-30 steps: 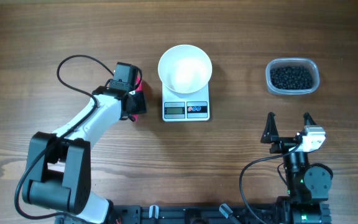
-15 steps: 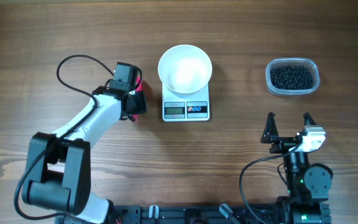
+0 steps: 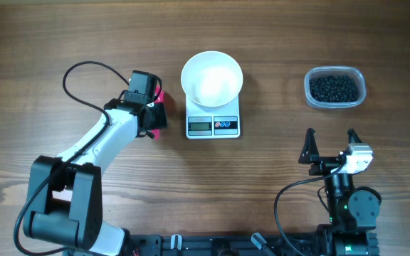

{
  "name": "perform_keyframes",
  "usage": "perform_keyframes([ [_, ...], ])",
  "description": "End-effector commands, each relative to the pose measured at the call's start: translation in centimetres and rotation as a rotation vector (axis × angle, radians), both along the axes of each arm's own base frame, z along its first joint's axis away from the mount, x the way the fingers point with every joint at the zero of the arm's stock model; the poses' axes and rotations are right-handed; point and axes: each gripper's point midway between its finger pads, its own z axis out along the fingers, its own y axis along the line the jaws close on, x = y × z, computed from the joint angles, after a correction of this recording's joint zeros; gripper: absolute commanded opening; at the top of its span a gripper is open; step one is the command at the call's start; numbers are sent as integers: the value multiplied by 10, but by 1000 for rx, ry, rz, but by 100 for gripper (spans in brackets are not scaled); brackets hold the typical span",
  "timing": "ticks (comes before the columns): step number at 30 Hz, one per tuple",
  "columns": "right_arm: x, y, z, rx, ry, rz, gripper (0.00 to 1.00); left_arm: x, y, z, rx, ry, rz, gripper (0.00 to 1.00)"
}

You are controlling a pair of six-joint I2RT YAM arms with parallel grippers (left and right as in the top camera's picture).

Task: Scoop item into bowl and weigh 150g on scale
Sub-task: 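Lift the pink scoop with the left gripper toward the scale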

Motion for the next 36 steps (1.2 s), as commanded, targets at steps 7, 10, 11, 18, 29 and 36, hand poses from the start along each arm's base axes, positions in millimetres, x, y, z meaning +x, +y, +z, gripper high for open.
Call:
perform_keyframes([
  [7, 0, 3, 1, -7, -8, 16, 100, 5, -1, 21, -50, -54, 90, 14],
  [10, 0, 3, 1, -7, -8, 16, 100, 8, -4, 61, -134, -151, 186, 5],
  [11, 0, 3, 1, -7, -8, 16, 100, 7, -4, 81, -173, -195, 223, 4],
  [18, 0, 3, 2, -7, -8, 16, 100, -25, -14, 155, -411, -298, 347, 4],
  [29, 0, 3, 2, -7, -8, 16, 100, -35, -29, 148, -337, -276, 160, 4],
  [36, 0, 3, 1, -7, -8, 16, 100, -19, -58, 74, -435, -164, -52, 4],
])
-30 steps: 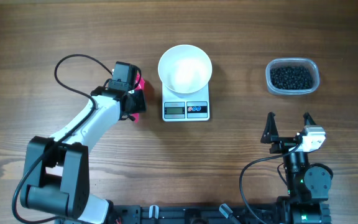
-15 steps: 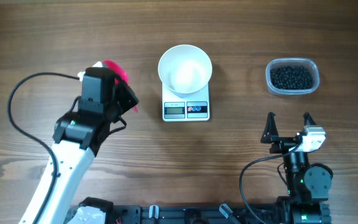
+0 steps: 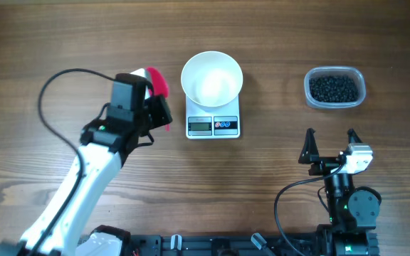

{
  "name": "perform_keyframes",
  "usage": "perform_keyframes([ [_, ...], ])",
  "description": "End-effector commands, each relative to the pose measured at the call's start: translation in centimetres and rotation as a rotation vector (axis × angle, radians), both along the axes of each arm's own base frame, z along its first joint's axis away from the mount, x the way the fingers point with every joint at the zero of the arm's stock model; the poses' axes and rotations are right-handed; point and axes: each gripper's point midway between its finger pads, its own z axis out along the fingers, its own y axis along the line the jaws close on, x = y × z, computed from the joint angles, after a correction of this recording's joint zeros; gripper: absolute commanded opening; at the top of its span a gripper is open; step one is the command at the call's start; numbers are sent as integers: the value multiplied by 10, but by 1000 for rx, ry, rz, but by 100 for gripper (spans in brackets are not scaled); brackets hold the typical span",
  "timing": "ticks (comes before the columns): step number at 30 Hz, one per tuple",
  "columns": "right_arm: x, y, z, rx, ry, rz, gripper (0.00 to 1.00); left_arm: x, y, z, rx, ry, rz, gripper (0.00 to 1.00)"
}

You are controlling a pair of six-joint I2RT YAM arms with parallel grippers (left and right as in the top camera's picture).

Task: Scoop item into bowl and weigh 150g on scale
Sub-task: 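Lift the pink scoop with the left gripper toward the scale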

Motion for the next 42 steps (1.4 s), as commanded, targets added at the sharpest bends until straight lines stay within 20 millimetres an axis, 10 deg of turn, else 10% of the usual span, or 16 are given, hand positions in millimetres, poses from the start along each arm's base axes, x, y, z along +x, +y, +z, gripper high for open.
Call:
perform_keyframes([
  [1, 0, 3, 1, -6, -8, 16, 100, -6, -4, -41, -89, 73, -91, 4],
  [6, 0, 3, 1, -7, -8, 16, 100, -9, 52, -72, -237, 84, 14, 4],
  [10, 0, 3, 1, -6, -8, 16, 100, -18, 57, -98, -303, 145, 34, 6],
  [18, 0, 3, 1, -6, -8, 16, 100, -37, 72, -132, -234, 302, 144, 39],
  [42, 0, 3, 1, -6, -8, 17, 100, -38, 99, -96, 127, 281, 219, 38],
])
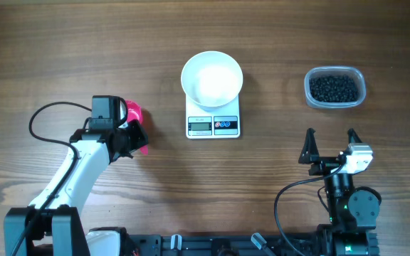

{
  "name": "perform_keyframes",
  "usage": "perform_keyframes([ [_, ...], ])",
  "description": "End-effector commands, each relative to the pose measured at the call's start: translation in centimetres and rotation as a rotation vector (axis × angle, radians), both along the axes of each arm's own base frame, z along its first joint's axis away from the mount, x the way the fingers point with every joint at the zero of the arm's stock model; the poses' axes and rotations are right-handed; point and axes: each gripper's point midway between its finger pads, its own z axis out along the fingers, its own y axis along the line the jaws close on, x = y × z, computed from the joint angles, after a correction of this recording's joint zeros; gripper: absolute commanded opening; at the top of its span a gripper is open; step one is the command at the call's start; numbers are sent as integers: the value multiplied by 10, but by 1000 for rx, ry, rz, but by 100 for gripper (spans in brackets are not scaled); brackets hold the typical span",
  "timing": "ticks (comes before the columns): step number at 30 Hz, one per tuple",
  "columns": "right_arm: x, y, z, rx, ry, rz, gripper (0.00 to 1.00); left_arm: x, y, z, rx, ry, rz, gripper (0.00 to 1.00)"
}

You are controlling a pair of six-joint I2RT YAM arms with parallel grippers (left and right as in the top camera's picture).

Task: Scoop item into bowl and weigh 150g on scale
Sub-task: 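Lift the pink scoop with the left gripper toward the scale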

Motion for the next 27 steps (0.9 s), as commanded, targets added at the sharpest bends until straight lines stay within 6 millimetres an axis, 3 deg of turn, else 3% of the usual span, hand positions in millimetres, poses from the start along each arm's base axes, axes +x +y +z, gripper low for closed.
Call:
perform_keyframes([
  [1, 0, 3, 1, -6, -8, 17, 100, 10, 16, 9, 91, -40, 30, 38],
  [21, 0, 3, 2, -6, -8, 16, 100, 29, 15, 18, 100, -124, 7, 28],
  [27, 0, 3, 2, -6, -8, 16, 100, 26, 13, 7, 90, -88, 0, 25],
])
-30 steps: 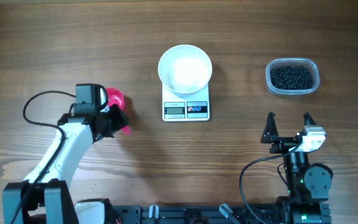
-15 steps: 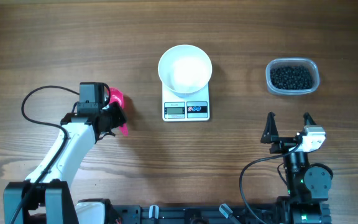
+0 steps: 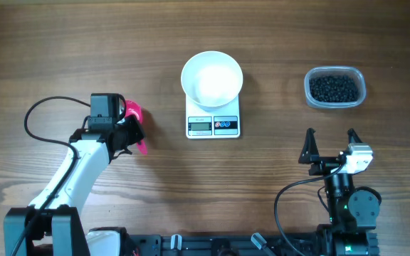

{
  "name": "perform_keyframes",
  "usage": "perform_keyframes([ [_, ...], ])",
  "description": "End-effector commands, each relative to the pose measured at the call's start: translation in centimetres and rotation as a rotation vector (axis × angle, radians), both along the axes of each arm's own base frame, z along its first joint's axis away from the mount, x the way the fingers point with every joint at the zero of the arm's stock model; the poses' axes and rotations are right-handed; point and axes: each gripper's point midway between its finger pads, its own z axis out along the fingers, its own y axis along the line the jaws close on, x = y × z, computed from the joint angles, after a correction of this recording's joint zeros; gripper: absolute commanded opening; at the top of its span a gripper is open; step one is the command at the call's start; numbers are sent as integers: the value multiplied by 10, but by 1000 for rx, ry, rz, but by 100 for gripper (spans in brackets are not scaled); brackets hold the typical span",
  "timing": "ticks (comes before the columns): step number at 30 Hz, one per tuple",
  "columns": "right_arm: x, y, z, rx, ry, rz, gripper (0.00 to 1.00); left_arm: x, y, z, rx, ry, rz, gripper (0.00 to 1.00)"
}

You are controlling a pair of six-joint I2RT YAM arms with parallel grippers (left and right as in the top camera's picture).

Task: Scoop item into bowl and weigh 150g on scale
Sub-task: 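Lift the pink scoop with the left gripper toward the scale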

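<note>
A white bowl stands on the white scale at the table's middle back. It looks to hold nothing. Left of the scale, my left gripper is shut on a pink scoop, whose ends show on both sides of the fingers. A clear tub of small black items sits at the back right. Near the front right, my right gripper stands open and holds nothing.
The left arm and its black cable reach across the front left of the wooden table. The right arm's base sits at the front edge.
The left gripper with the pink scoop has barely shifted, staying left of the scale. The cable has bulged slightly further left. The right arm has not moved.
The left gripper held the pink scoop close beside the scale's left edge. Then it was nearer the camera, with the scoop by the bowl's left rim. Then it was further left and nearer the front, away from the scale, where it remains. The right gripper stayed open.
</note>
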Motion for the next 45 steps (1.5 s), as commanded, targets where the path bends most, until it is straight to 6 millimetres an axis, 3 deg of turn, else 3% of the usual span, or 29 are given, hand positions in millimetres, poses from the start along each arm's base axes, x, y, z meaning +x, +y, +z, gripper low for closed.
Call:
perform_keyframes([
  [1, 0, 3, 1, -6, -8, 16, 100, 7, -1, 1, 5, -4, -10, 25],
  [14, 0, 7, 1, -5, -7, 36, 100, 9, -4, 3, -15, -9, -19, 14],
  [15, 0, 7, 1, -6, -7, 36, 100, 10, -4, 5, -15, -9, -19, 15],
  [17, 0, 7, 1, -5, -7, 36, 100, 10, -4, 7, -15, -5, -19, 37],
  [20, 0, 7, 1, -5, -7, 36, 100, 5, -4, 5, -14, 16, -20, 45],
  [23, 0, 7, 1, -6, -7, 36, 100, 1, -4, 6, 0, 37, -51, 46],
  [29, 0, 7, 1, -5, -7, 36, 100, 13, -6, 28, 19, 50, -90, 43],
  [34, 0, 7, 1, -5, -7, 36, 100, -1, -10, 15, 107, 183, -115, 42],
  [37, 0, 7, 1, -5, -7, 36, 100, -11, -1, 13, 140, 226, -33, 42],
  [42, 0, 7, 1, -6, -7, 36, 100, 2, 1, 15, 133, 177, 20, 42],
  [45, 0, 7, 1, -5, -7, 36, 100, 0, -8, 9, 91, 201, 14, 42],
])
